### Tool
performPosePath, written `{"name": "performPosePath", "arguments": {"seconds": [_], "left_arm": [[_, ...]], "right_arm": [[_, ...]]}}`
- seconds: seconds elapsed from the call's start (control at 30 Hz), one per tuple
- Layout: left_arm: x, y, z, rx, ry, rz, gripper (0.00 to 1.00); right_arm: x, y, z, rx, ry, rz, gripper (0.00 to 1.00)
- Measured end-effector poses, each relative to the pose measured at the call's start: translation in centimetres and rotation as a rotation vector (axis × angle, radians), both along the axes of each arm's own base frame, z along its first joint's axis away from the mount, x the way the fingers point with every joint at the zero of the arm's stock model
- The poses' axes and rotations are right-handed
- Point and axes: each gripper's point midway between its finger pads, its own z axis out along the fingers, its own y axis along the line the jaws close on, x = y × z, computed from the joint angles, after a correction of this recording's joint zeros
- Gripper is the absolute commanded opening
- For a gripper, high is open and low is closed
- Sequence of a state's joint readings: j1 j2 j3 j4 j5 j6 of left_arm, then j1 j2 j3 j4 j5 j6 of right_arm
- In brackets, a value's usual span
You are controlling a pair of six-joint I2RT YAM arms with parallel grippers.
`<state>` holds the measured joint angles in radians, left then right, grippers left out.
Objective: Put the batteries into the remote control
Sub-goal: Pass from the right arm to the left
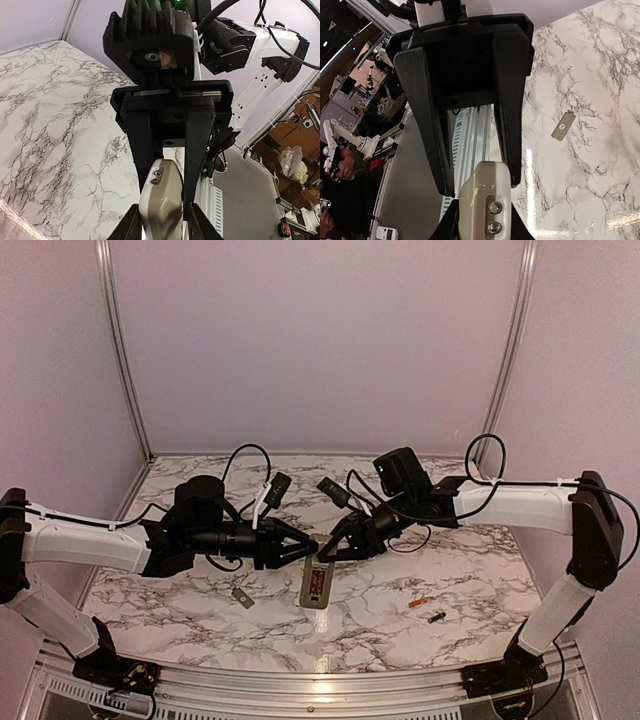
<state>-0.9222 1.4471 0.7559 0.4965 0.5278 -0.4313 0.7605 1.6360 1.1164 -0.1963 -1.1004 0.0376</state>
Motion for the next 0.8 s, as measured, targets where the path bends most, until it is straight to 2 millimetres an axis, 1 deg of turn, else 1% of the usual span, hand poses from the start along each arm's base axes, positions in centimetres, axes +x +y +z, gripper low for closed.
{"name": "performPosePath", "arguments": {"seconds": [0.23, 0.33, 0.47, 0.5, 0.53, 0.6, 0.63, 0.67, 0.8], "left_arm": [[-0.13, -0.41, -0.03, -0.018, 0.018, -0.019, 0.28], [-0.15, -0.63, -0.16, -0.023, 0.031, -0.029, 0.24], [-0.32, -0.7, -0.09, -0.033, 0.047, -0.048, 0.14], [-0.36, -0.7, -0.07, -0.034, 0.051, -0.051, 0.11], [-0.35, -0.69, -0.06, -0.035, 0.051, -0.051, 0.09], [-0.36, -0.69, 0.0, -0.037, 0.051, -0.052, 0.03], [-0.33, -0.68, 0.04, -0.038, 0.05, -0.052, 0.01], [-0.31, -0.66, 0.09, -0.04, 0.051, -0.052, 0.0], [-0.07, -0.46, 0.8, -0.071, 0.048, -0.048, 0.0]], "right_arm": [[-0.38, 0.17, -0.02, 0.003, -0.01, 0.013, 0.0], [-0.41, 0.16, -0.03, 0.001, -0.008, 0.013, 0.0], [-0.49, 0.1, -0.08, 0.001, -0.012, 0.019, 0.0], [-0.51, 0.1, -0.04, 0.002, -0.012, 0.02, 0.04], [-0.5, 0.11, -0.03, 0.002, -0.012, 0.02, 0.11], [-0.5, 0.11, 0.02, 0.001, -0.011, 0.02, 0.19], [-0.49, 0.12, 0.07, 0.0, -0.011, 0.02, 0.25], [-0.45, 0.13, 0.14, 0.001, -0.01, 0.019, 0.33], [0.1, 0.07, 0.23, -0.007, 0.0, -0.005, 0.54]]}}
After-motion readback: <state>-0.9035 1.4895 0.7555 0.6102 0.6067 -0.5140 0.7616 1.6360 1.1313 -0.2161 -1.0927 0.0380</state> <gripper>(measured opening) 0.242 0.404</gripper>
